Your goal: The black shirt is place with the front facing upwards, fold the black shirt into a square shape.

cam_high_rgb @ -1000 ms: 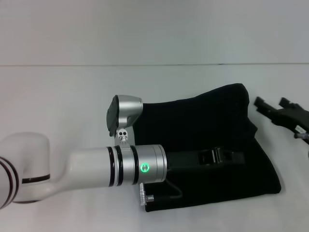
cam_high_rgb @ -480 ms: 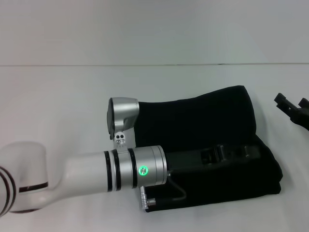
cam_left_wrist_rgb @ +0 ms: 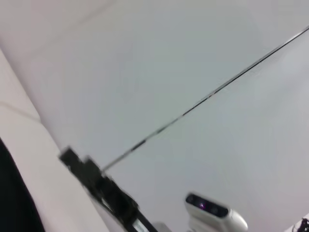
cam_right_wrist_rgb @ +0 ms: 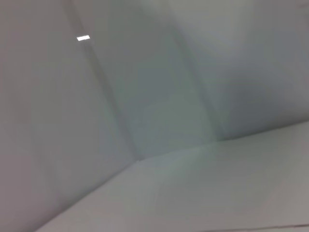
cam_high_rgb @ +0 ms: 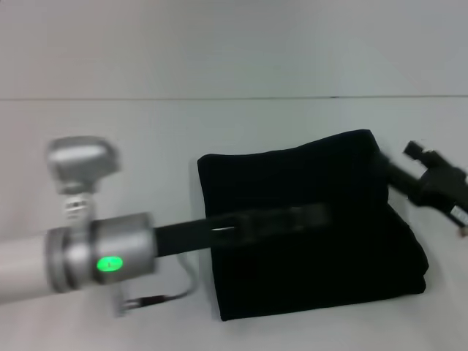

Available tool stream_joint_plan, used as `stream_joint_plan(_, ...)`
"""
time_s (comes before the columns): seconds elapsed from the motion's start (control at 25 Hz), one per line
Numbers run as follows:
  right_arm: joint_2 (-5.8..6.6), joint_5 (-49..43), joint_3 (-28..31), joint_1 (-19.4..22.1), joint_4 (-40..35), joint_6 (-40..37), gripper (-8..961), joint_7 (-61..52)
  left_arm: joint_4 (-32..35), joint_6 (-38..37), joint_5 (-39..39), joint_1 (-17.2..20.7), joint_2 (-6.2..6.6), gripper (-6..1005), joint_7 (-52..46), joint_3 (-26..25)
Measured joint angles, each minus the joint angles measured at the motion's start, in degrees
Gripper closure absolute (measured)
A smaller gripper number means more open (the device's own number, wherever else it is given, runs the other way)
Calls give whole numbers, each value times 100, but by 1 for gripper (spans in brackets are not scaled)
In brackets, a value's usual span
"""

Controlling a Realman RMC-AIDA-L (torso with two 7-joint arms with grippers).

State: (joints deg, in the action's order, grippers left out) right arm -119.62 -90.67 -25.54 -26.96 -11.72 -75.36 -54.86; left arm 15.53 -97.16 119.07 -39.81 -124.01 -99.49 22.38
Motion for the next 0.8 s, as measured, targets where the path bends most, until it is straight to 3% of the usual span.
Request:
stream_joint_plan(0.16,-3,-304,-130,112,-196,-177,33,-726,763,-620,27,524,141,153,-267,17)
stream_joint_plan(0.32,2,-671,-288,221,-1060,-222,33,-2197,1068,-891,105,712,276,108,-295,30)
stream_joint_plan(0.44,27,-1242,-548,159,-2064,-233,33,-3687,1669,-1300,223,932,366,74,-109,32)
stream_joint_plan(0.56,142,-2100,-1005,-46,-2957,-320,33,-5330,1939,-1360,405,1002,420,63,-59,40)
stream_joint_plan(0.64,311,-3052,-1371,-384,-3649,-689,33,-6792,1972,-1360,493,1008,434,63,-2,42)
stream_joint_plan(0.8,428,-4018,-1472,-826,-4169,-1343,34,-7971,2019,-1343,678,986,460,63,58,41)
